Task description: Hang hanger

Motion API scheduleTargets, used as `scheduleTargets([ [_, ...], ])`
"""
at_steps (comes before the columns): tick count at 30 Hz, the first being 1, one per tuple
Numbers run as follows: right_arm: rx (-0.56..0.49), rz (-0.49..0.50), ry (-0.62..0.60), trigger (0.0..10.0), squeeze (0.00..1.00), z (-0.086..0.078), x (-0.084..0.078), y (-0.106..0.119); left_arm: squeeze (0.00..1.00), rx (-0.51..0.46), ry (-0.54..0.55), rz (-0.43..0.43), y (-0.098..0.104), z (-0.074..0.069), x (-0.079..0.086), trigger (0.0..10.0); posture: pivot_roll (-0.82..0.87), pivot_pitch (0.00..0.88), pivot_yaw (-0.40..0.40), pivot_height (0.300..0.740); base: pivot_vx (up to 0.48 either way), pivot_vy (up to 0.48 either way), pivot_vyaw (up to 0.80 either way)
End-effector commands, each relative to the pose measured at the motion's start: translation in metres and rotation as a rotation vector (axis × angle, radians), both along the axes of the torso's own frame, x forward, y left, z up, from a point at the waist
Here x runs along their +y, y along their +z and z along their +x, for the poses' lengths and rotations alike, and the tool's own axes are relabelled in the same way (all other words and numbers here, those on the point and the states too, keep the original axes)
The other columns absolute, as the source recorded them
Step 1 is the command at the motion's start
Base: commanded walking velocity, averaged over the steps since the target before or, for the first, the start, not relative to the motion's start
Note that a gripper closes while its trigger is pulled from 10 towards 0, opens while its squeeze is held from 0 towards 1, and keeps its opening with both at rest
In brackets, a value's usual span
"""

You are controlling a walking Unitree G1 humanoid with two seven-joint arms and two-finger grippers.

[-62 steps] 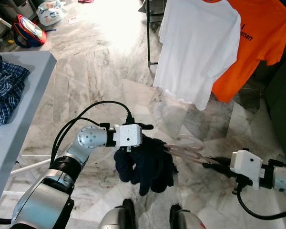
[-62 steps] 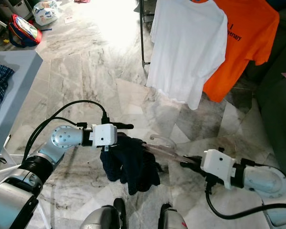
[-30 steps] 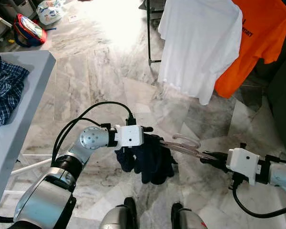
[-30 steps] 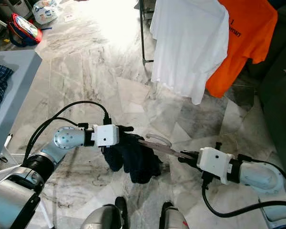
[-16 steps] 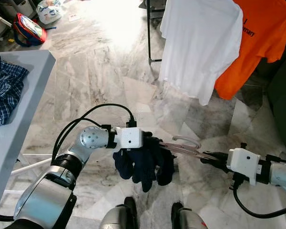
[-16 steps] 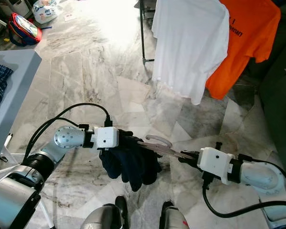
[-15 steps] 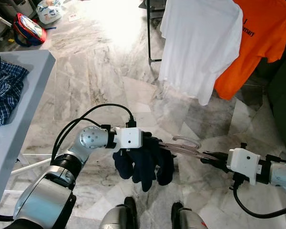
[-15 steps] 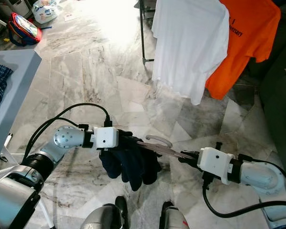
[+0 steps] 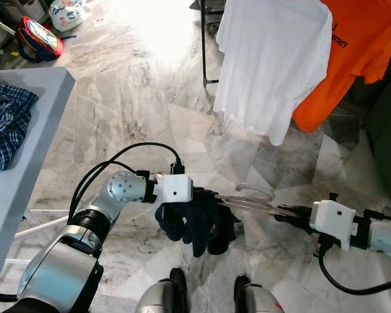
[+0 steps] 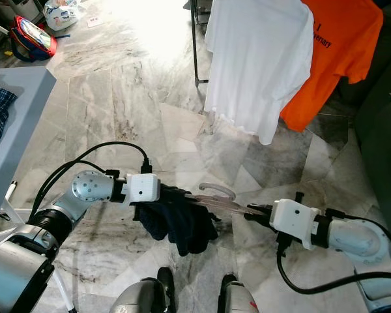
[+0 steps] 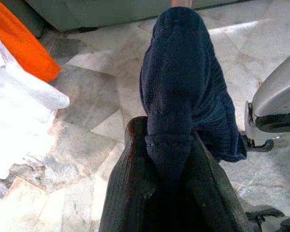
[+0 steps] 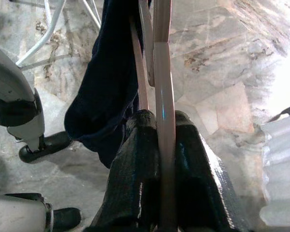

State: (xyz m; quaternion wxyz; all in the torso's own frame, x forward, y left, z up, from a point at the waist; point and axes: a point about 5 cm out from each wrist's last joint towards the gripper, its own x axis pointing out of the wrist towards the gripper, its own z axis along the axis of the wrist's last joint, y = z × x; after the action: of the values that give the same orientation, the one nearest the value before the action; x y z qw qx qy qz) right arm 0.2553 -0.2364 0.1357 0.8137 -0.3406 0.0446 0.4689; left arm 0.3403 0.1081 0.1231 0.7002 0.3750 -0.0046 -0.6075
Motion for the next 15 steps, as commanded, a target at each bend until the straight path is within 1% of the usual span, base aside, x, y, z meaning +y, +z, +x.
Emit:
scheduleTargets([
  [1, 0.029, 0.042, 0.028, 10.0, 1.0, -0.0011, 0.0072, 0.0001, 0.0, 0.017, 0.039, -0.007, -0.0007, 0.0018, 0.0071, 0.0, -0.1, 0.285, 0.107, 0.74, 0.0, 0.0, 0.0],
  [4, 0.074, 0.035, 0.052, 10.0, 1.0, -0.0028, 0.0081, -0.0026, 0.0, 0.021, 0.054, -0.014, -0.0017, 0.0019, 0.0088, 0.0, -0.1, 0.283, 0.106, 0.74, 0.0, 0.0, 0.0],
  [12, 0.089, 0.022, 0.066, 10.0, 1.0, -0.0007, 0.007, -0.0004, 0.0, 0.04, 0.062, -0.011, -0.0051, 0.0006, 0.011, 0.0, -0.1, 0.276, 0.101, 0.74, 0.0, 0.0, 0.0],
  [15, 0.091, 0.009, 0.057, 10.0, 1.0, 0.0009, 0.0014, 0.0037, 0.0, 0.051, 0.098, -0.012, -0.0056, 0.0025, 0.0158, 0.0, -0.1, 0.276, 0.104, 0.74, 0.0, 0.0, 0.0],
])
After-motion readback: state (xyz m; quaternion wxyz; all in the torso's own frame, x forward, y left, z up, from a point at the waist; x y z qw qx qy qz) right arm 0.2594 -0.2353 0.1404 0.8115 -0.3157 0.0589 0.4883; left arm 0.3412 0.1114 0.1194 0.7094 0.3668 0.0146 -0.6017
